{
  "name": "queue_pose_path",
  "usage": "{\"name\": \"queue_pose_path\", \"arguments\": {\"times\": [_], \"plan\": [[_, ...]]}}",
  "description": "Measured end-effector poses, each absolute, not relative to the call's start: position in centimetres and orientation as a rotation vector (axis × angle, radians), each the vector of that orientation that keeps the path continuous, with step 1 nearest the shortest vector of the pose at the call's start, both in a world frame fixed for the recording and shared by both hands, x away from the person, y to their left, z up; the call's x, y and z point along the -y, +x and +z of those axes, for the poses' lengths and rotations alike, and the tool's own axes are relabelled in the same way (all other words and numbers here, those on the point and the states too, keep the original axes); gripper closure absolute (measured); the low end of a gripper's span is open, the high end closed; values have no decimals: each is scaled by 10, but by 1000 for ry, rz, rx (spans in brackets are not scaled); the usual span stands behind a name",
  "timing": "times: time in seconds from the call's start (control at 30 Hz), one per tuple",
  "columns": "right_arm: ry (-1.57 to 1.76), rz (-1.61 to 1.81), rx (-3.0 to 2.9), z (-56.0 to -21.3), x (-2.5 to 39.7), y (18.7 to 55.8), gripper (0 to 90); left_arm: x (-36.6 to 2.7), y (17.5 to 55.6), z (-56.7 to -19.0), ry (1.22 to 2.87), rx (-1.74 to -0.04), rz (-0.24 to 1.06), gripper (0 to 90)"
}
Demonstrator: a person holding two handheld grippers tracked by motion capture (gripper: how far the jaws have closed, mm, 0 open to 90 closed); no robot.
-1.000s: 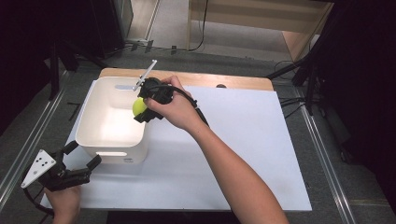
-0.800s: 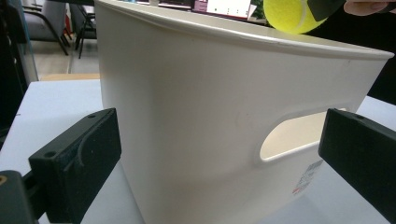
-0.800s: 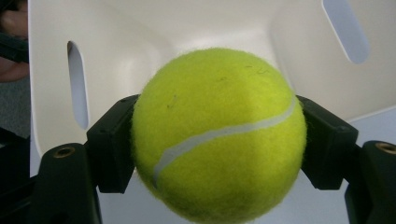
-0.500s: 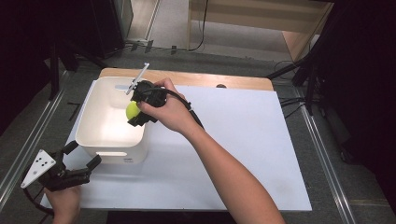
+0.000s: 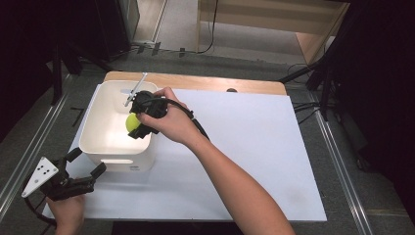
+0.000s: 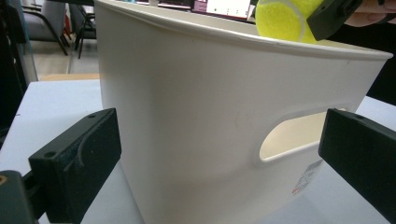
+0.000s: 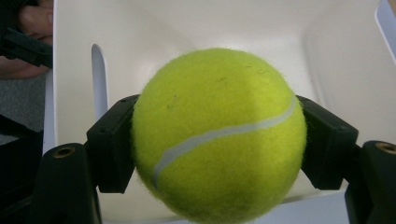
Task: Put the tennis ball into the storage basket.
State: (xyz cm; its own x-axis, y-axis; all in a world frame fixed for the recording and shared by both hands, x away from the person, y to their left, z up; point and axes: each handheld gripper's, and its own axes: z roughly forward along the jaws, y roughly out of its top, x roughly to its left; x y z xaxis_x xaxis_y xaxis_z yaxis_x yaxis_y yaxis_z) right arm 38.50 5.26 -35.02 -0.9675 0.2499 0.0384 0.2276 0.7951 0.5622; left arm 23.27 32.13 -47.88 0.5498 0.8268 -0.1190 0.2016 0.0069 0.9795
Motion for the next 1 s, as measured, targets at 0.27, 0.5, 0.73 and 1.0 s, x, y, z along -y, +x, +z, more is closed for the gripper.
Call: {"name": "queue_pose_path", "arguments": {"times": [0.27, 0.5, 0.73, 1.0], "plan": [[379, 891, -2961, -360, -55, 384, 231, -321, 233, -479, 1519, -917, 614, 0], [377, 859, -2981, -368, -58, 381, 231, -321, 233, -479, 1521, -918, 614, 0], [340, 825, -2998, -373, -62, 377, 231, -322, 233, -479, 1523, -917, 613, 0], [319, 795, -3003, -377, -66, 373, 226, -321, 233, -479, 1516, -917, 613, 0]]}}
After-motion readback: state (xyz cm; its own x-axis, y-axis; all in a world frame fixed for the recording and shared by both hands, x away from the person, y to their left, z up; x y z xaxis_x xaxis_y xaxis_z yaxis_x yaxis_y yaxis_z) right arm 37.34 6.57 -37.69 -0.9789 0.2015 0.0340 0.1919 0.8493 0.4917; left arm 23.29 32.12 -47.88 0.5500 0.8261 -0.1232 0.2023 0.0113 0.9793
